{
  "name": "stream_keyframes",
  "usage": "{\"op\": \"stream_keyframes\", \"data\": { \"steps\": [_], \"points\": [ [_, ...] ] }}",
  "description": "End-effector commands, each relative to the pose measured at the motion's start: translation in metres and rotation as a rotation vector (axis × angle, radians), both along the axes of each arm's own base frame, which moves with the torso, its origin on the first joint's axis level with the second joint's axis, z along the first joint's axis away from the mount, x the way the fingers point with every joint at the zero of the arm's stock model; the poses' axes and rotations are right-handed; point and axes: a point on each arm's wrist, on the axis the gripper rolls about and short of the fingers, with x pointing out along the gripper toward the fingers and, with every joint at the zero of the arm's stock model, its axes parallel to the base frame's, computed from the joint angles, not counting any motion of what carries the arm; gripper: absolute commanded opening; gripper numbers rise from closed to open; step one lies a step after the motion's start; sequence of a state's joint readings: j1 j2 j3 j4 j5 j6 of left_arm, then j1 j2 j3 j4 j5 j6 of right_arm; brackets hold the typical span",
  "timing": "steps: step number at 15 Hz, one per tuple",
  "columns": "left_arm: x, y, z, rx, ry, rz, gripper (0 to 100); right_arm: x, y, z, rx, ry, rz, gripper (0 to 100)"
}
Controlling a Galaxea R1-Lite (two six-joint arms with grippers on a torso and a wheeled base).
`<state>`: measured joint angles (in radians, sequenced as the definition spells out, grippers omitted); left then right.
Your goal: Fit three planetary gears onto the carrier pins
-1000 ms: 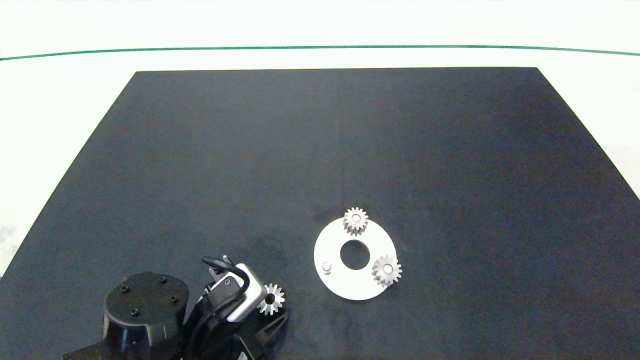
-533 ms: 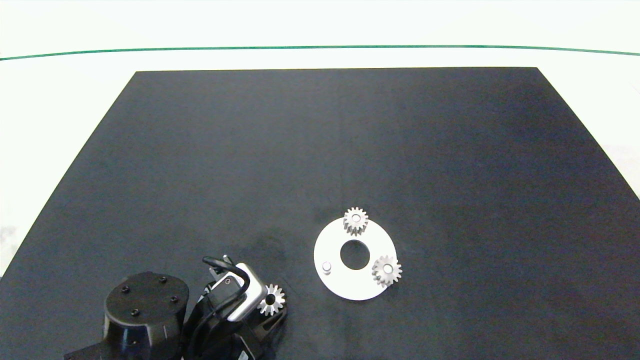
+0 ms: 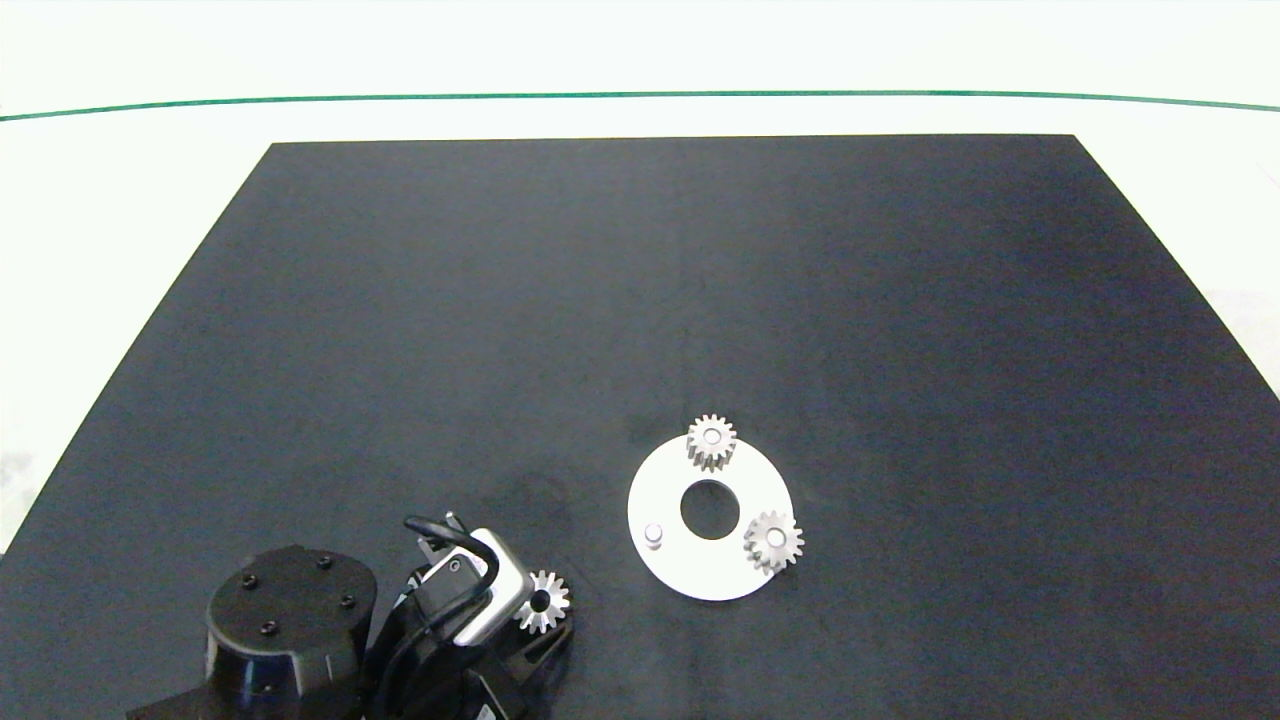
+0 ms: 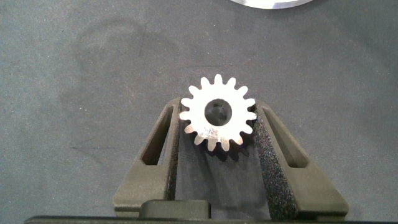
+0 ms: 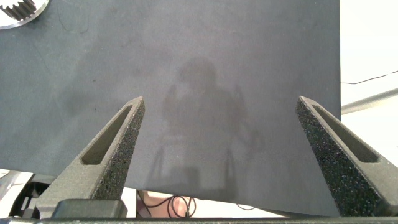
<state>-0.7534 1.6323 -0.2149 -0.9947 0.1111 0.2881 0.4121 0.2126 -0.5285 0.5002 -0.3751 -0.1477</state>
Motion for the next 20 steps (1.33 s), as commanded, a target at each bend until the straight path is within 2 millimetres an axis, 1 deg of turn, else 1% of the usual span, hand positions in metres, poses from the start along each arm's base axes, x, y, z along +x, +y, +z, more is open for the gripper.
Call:
{"op": "stream_keyframes", "data": {
  "steps": [1,2,4,5,8,10,12,15,17,19,20],
  "points": [
    [0.0,0.0,0.0,-0.001,-0.004,0.0,19,0.0,0.0,0.0,-0.003,0.002,-0.002,100],
    [0.0,0.0,0.001,-0.002,-0.005,0.0,16,0.0,0.0,0.0,-0.003,0.002,-0.002,100],
    [-0.003,0.002,0.002,-0.007,-0.006,0.0,13,0.0,0.0,0.0,-0.003,0.002,-0.002,100],
    [-0.004,0.003,0.003,-0.008,-0.012,-0.003,13,0.0,0.0,0.0,-0.004,0.005,-0.002,100],
    [-0.009,-0.002,0.016,-0.044,-0.058,-0.034,13,0.001,0.0,-0.001,-0.005,0.008,-0.002,100],
    [-0.011,-0.011,0.024,-0.066,-0.081,-0.073,13,0.001,0.0,-0.001,-0.006,0.009,-0.002,100],
    [-0.009,-0.021,0.032,-0.066,-0.08,-0.095,13,0.001,0.0,-0.002,-0.007,0.012,0.0,100],
    [-0.005,-0.03,0.057,-0.058,-0.074,-0.106,13,0.001,0.0,-0.004,-0.015,0.031,0.0,100],
    [-0.001,-0.035,0.069,-0.058,-0.076,-0.108,13,0.001,0.0,-0.004,-0.015,0.031,0.0,100],
    [0.003,-0.04,0.077,-0.068,-0.098,-0.105,13,0.001,0.0,-0.004,-0.015,0.031,0.0,100],
    [0.003,-0.043,0.077,-0.065,-0.103,-0.1,13,0.001,0.0,-0.004,-0.017,0.03,0.0,100]
  ]
}}
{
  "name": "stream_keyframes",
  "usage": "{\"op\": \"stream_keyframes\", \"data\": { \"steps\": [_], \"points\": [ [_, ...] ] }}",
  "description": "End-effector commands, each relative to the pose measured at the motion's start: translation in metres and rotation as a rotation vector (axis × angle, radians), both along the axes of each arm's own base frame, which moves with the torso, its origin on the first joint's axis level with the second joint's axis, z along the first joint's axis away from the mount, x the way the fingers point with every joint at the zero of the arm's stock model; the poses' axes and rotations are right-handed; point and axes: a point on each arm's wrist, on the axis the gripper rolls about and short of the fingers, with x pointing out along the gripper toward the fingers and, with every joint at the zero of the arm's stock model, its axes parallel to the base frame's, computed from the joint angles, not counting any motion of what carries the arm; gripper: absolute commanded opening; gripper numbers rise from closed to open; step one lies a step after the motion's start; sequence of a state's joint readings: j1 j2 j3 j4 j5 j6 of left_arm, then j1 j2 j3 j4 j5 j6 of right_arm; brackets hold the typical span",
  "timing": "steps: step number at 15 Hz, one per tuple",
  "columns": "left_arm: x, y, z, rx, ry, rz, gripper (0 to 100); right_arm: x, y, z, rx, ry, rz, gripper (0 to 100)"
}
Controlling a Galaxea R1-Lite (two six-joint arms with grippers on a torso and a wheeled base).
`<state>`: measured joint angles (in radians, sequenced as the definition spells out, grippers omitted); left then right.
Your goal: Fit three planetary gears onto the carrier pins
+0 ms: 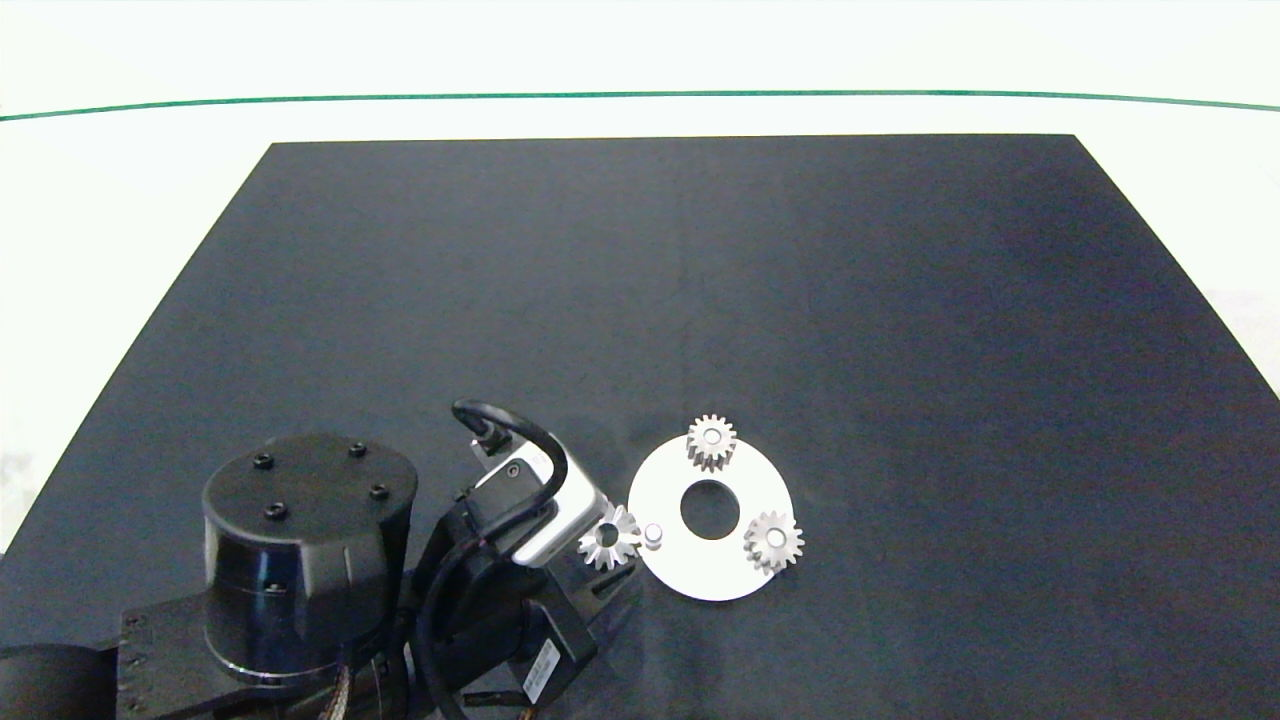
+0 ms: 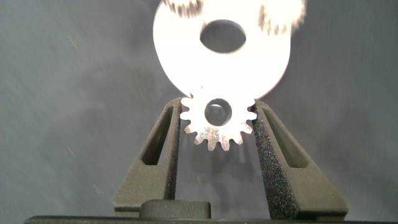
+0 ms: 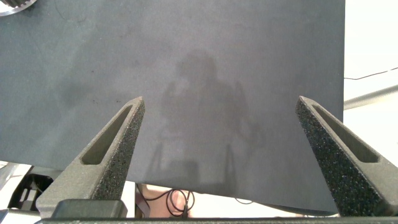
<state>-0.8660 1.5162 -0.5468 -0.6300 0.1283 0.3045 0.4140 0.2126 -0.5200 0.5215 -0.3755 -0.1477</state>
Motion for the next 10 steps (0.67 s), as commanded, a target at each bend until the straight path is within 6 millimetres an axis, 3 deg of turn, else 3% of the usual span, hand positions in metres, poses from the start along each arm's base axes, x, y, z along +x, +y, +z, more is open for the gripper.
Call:
{"op": "stream_keyframes", "data": {
  "steps": [1,4,10],
  "points": [
    [-0.001,-0.01,0.007,-0.014,-0.026,-0.013,13,0.0,0.0,0.0,-0.004,0.003,-0.001,100],
    [0.002,-0.019,-0.004,0.026,-0.01,0.007,13,-0.001,-0.001,0.0,-0.001,-0.004,-0.001,100],
    [0.006,-0.025,-0.007,0.029,-0.016,0.02,13,-0.003,-0.001,-0.002,-0.007,0.009,-0.001,100]
  ]
}}
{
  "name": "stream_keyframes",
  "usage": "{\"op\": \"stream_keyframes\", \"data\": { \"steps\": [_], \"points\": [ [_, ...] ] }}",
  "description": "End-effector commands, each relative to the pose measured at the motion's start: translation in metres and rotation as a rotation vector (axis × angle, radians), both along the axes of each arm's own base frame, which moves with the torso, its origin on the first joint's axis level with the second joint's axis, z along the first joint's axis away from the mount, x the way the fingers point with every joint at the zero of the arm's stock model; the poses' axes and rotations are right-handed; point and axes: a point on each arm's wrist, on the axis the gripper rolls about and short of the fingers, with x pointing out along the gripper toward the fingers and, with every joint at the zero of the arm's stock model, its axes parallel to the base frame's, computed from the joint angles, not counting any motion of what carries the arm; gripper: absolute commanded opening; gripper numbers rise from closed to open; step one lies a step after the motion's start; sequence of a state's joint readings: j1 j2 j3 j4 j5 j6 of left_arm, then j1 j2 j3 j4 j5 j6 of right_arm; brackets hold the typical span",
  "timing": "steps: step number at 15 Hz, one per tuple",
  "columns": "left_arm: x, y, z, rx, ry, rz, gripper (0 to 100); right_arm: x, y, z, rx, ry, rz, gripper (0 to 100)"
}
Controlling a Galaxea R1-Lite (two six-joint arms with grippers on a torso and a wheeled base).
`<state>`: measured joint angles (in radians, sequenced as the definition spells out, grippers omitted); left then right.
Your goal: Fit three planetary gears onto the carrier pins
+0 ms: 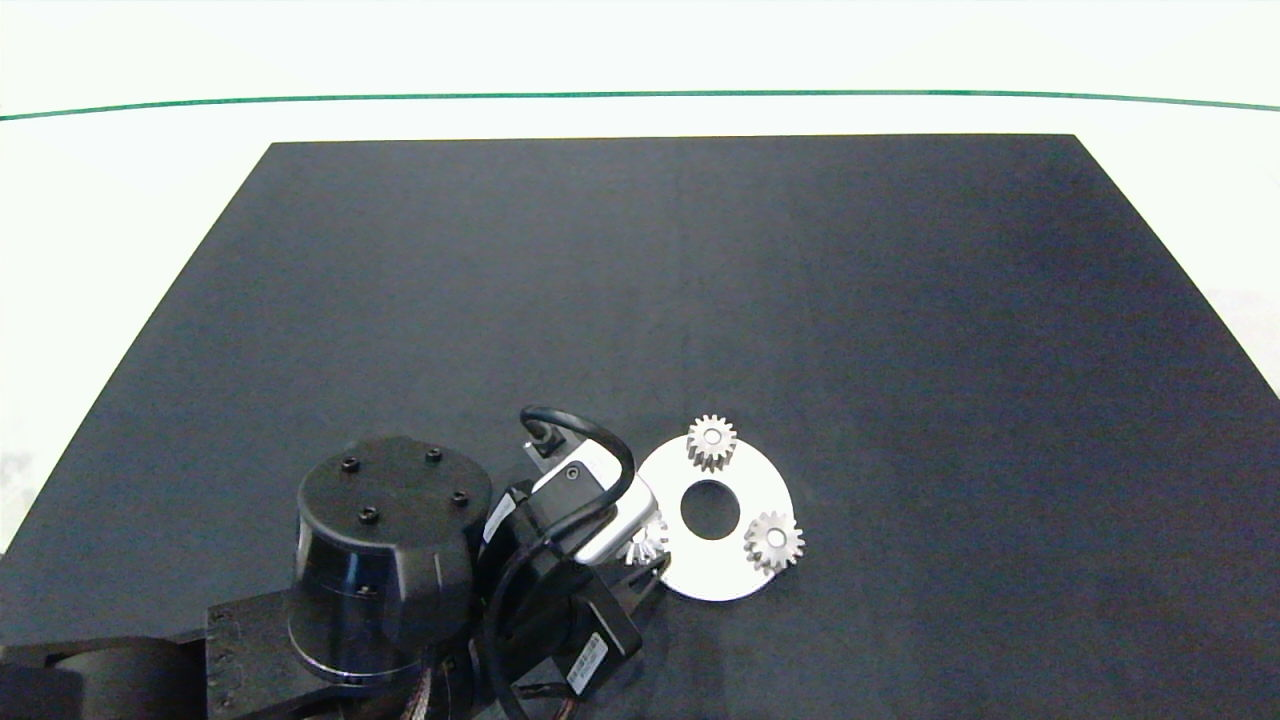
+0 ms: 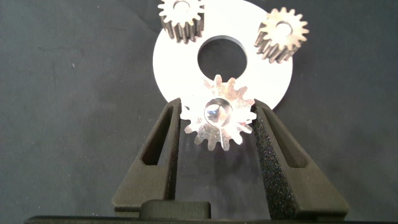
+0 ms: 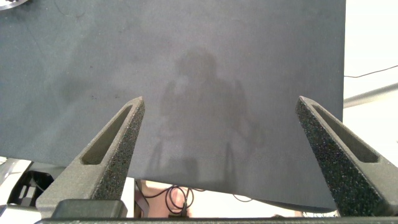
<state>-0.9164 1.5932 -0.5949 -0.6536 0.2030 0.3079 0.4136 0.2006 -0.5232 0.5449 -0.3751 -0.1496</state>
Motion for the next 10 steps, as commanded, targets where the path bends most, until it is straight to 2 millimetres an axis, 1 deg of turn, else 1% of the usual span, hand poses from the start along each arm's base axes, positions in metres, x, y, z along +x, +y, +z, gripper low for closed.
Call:
{"op": "stream_keyframes", "data": {
  "steps": [1,5,10],
  "points": [
    [0.0037,-0.0044,-0.0049,0.013,0.007,0.002,13,-0.0005,-0.0003,0.0002,-0.003,0.0,-0.001,100],
    [0.0085,-0.0106,-0.0112,0.01,0.004,0.004,13,-0.0017,-0.0009,-0.0005,0.001,-0.004,0.0,100],
    [0.0106,-0.0127,-0.0127,0.011,-0.003,0.003,13,-0.0015,-0.0009,-0.0009,0.0,-0.003,0.002,100]
  ]
}}
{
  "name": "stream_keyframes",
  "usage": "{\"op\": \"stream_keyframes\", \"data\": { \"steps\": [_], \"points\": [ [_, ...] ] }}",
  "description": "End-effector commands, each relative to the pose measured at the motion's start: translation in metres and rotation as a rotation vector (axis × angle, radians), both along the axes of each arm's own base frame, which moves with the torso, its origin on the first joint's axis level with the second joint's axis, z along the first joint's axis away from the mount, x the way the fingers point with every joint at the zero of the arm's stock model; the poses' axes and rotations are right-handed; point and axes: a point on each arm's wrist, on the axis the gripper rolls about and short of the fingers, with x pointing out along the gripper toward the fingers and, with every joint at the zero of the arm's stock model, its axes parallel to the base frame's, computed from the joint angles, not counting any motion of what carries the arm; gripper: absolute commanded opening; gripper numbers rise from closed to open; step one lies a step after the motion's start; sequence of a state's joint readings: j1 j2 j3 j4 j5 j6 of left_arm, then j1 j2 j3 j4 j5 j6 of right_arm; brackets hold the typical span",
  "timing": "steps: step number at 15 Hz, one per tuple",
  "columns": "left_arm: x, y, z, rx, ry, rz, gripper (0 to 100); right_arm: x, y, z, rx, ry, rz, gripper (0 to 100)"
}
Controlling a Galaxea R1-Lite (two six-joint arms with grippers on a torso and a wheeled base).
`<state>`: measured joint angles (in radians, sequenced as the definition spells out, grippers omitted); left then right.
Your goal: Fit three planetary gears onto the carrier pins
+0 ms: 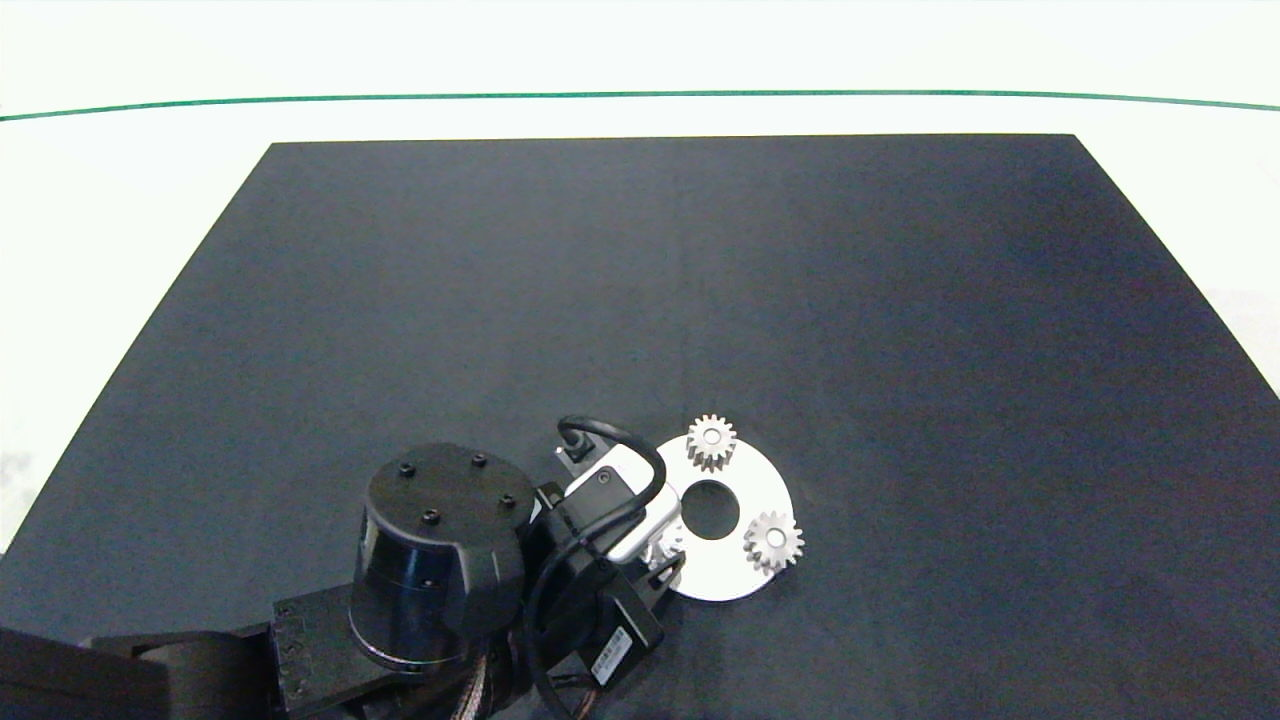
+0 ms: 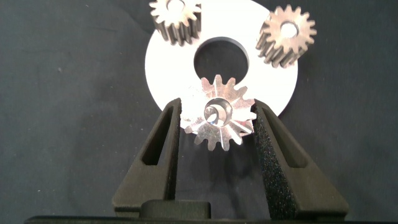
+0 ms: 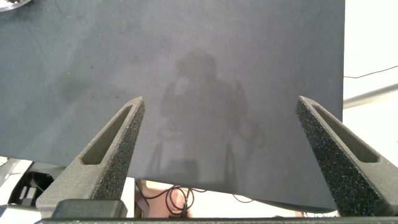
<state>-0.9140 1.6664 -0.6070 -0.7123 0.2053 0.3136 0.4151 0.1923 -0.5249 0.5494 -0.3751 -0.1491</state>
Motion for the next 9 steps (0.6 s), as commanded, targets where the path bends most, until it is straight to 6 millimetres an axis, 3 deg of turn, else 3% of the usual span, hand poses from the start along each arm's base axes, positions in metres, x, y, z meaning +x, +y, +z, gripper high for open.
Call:
{"op": "stream_keyframes", "data": {
  "steps": [1,9],
  "points": [
    [0.0013,-0.0018,-0.0022,0.005,0.001,0.001,13,-0.0001,-0.0001,-0.0004,-0.003,0.002,-0.001,100],
    [0.005,-0.0058,-0.0067,-0.002,-0.008,0.0,13,0.0004,0.0001,-0.0023,-0.005,0.008,-0.001,100]
  ]
}}
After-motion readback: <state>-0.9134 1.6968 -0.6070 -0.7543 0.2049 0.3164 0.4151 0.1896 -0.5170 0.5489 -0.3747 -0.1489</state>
